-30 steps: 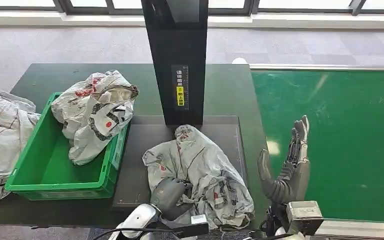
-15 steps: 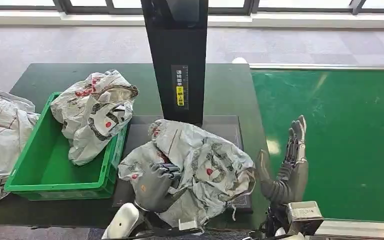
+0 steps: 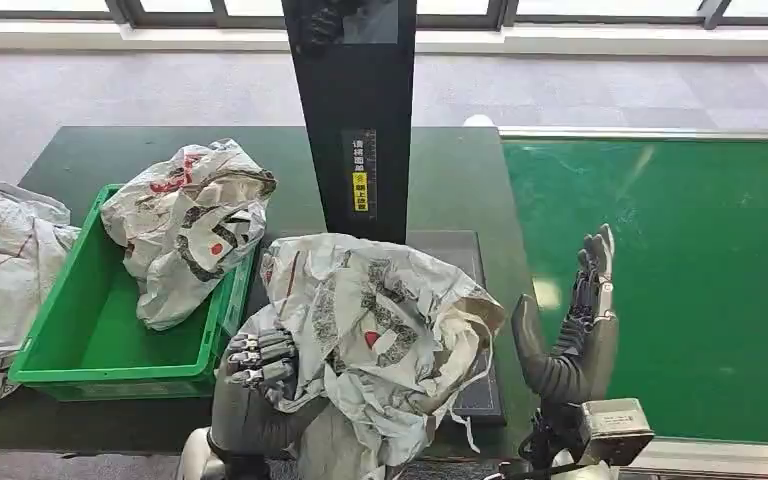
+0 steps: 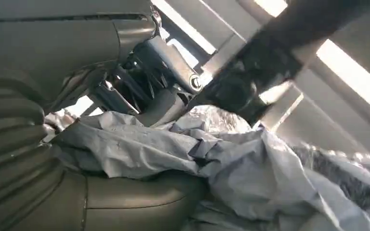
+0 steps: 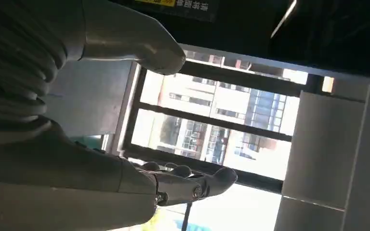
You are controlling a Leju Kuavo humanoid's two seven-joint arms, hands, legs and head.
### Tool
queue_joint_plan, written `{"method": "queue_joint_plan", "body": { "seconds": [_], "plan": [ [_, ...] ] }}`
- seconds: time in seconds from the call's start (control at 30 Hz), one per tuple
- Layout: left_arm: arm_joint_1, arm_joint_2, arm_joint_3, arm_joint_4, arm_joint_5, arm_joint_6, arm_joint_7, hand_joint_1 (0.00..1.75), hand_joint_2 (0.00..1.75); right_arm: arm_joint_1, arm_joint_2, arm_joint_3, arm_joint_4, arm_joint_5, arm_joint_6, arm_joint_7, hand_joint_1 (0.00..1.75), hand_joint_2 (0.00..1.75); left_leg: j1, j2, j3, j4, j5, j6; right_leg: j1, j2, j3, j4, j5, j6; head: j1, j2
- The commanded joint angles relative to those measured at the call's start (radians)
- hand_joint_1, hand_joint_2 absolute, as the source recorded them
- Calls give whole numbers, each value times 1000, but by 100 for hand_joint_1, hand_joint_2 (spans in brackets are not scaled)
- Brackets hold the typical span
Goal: Moved the parcel from conveyor to table for the left to box.
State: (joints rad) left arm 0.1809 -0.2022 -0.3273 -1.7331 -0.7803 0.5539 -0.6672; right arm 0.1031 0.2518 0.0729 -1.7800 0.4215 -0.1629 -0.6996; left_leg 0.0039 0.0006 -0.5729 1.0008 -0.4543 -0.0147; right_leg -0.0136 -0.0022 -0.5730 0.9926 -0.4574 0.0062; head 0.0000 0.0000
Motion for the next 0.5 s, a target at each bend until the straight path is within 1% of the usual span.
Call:
{"method": "queue_joint_plan", "body": {
  "seconds": [0.03, 0.1, 0.13, 0.2, 0.27, 0.3, 0.37, 0.4, 0.47, 0.5],
  "plan": [
    [-9, 148, 24, -209, 229, 129, -31, 175, 175, -37, -12, 0, 78, -32, -23, 1, 0, 175, 1, 2, 1, -1, 0, 0, 1, 2, 0, -1, 0, -1, 0, 0],
    [-52, 134, 94, -188, 285, 136, -31, 175, 175, -46, -13, 7, 93, -33, -24, 1, 0, 175, 1, 1, 1, -1, 0, 0, 1, 1, 0, -1, 1, -1, 0, 0],
    [-63, 137, 104, -182, 294, 127, -31, 175, 175, -49, -12, 8, 96, -32, -26, 1, 0, 175, 1, 2, 1, -1, 0, -1, 1, 1, 0, -1, 1, -1, 0, 0],
    [-99, 100, 208, -143, 298, 144, -31, 175, 175, -62, -14, 15, 116, -31, -26, 1, 0, 175, 1, 1, 1, -1, 1, 0, 2, 1, 1, -2, 1, -1, 0, 0],
    [-145, 110, 266, -101, 347, 118, -31, 175, 175, -74, -19, 20, 131, -34, -33, 1, 0, 175, 2, 2, 1, -2, 2, -1, 2, 2, 1, -2, 2, -1, 0, 0],
    [-174, 103, 311, -68, 350, 116, -31, 175, 175, -76, -23, 22, 136, -37, -36, 1, 0, 175, 2, 2, 1, -2, 2, -1, 2, 2, 1, -2, 2, -1, 0, 0],
    [-214, 105, 347, -29, 361, 96, -31, 175, 175, -77, -28, 26, 139, -42, -40, 1, 0, 175, 1, 0, 1, -2, 2, -1, 1, 0, 1, -1, 2, -1, 0, 0],
    [-245, 92, 388, 16, 350, 89, -30, 175, 175, -74, -31, 31, 141, -45, -45, 1, 0, 175, 2, 0, 1, -2, 3, -1, 2, 0, 1, -2, 2, -1, 0, 0],
    [-287, 80, 428, 62, 335, 75, -31, 175, 175, -69, -37, 38, 140, -50, -51, 1, 0, 175, 1, -1, 2, -3, 4, -1, 2, -1, 2, -3, 2, -1, 0, 0],
    [-317, 81, 449, 110, 289, 80, -3, 175, 175, -65, -39, 42, 139, -52, -55, 1, 0, 175, 1, -1, 2, -2, 3, -1, 1, -1, 2, -1, 1, -1, 0, 0]
  ]
}}
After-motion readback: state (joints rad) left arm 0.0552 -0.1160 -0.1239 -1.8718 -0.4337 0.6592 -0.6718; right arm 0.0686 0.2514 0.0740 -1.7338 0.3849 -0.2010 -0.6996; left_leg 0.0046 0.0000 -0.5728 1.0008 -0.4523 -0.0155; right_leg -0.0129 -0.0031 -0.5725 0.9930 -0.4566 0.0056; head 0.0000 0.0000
